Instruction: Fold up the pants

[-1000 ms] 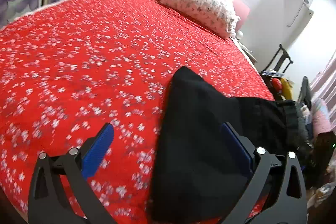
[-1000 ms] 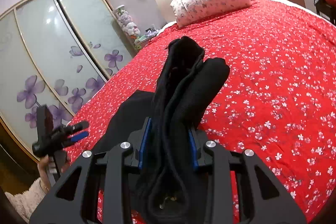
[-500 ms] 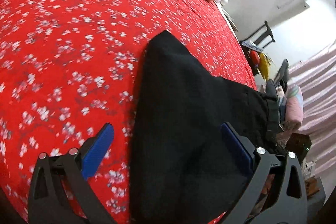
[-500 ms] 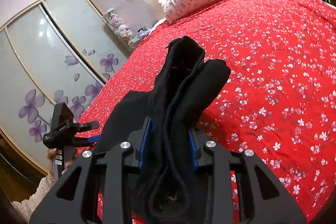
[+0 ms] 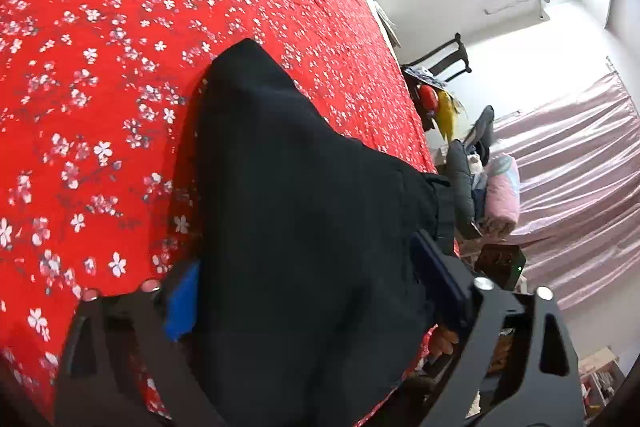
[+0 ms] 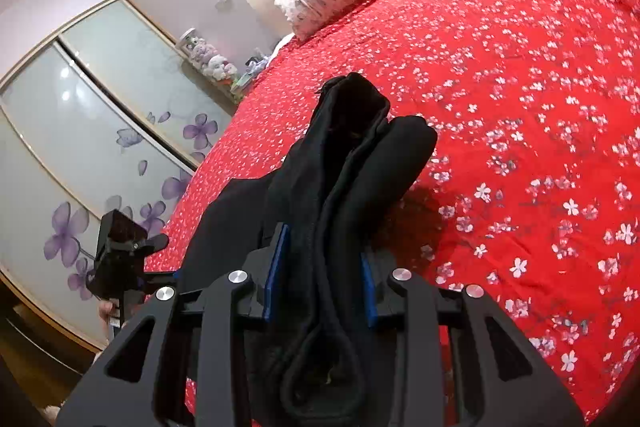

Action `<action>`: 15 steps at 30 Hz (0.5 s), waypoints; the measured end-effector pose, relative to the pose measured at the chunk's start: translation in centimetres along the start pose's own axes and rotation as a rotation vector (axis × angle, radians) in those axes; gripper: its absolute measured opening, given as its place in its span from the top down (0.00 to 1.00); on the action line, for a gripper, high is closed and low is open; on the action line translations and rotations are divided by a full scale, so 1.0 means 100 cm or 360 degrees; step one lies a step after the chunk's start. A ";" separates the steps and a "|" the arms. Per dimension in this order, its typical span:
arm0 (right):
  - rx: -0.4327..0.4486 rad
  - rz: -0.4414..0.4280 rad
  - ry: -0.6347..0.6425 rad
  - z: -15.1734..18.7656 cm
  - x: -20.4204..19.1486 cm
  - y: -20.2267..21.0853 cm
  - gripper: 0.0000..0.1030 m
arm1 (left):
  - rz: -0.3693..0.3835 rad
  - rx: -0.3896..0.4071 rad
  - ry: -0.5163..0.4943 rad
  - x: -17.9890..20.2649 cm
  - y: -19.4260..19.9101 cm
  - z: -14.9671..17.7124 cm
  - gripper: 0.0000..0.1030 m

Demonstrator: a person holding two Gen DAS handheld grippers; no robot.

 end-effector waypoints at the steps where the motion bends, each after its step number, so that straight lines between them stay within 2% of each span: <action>1: -0.0009 0.0007 -0.0017 0.000 0.002 -0.001 0.67 | -0.0021 0.0009 0.0006 -0.001 0.000 0.000 0.27; 4: -0.0067 0.0064 -0.0094 0.002 0.013 -0.009 0.58 | -0.0042 0.0039 0.0022 -0.004 0.006 0.001 0.37; 5: -0.0104 0.0101 -0.0141 0.004 0.019 -0.015 0.54 | -0.0049 0.0048 0.0026 -0.006 0.007 0.001 0.37; 9: -0.0119 0.0107 -0.0208 0.003 0.021 -0.019 0.52 | -0.0081 0.0048 0.0080 -0.018 0.003 0.000 0.36; 12: -0.0108 0.0095 -0.0228 0.004 0.021 -0.020 0.51 | -0.0127 0.0039 0.0048 -0.017 -0.002 0.000 0.36; 14: -0.0101 0.0067 -0.0244 0.001 0.021 -0.021 0.56 | -0.0148 0.0051 0.0021 -0.012 -0.003 0.001 0.39; 15: -0.0094 0.0049 -0.0251 0.002 0.021 -0.020 0.59 | -0.0167 0.0055 0.0005 -0.009 -0.003 0.002 0.44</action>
Point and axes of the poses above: each gripper's, at about its wrist camera, not at the fingertips, and y roughly against the way its jaws point, x to its right, z to its underside, the point moved 7 cm from there along -y, roughly the way its jaws point, and after that the axes turned 10 degrees about z, right-handed, at the moved point
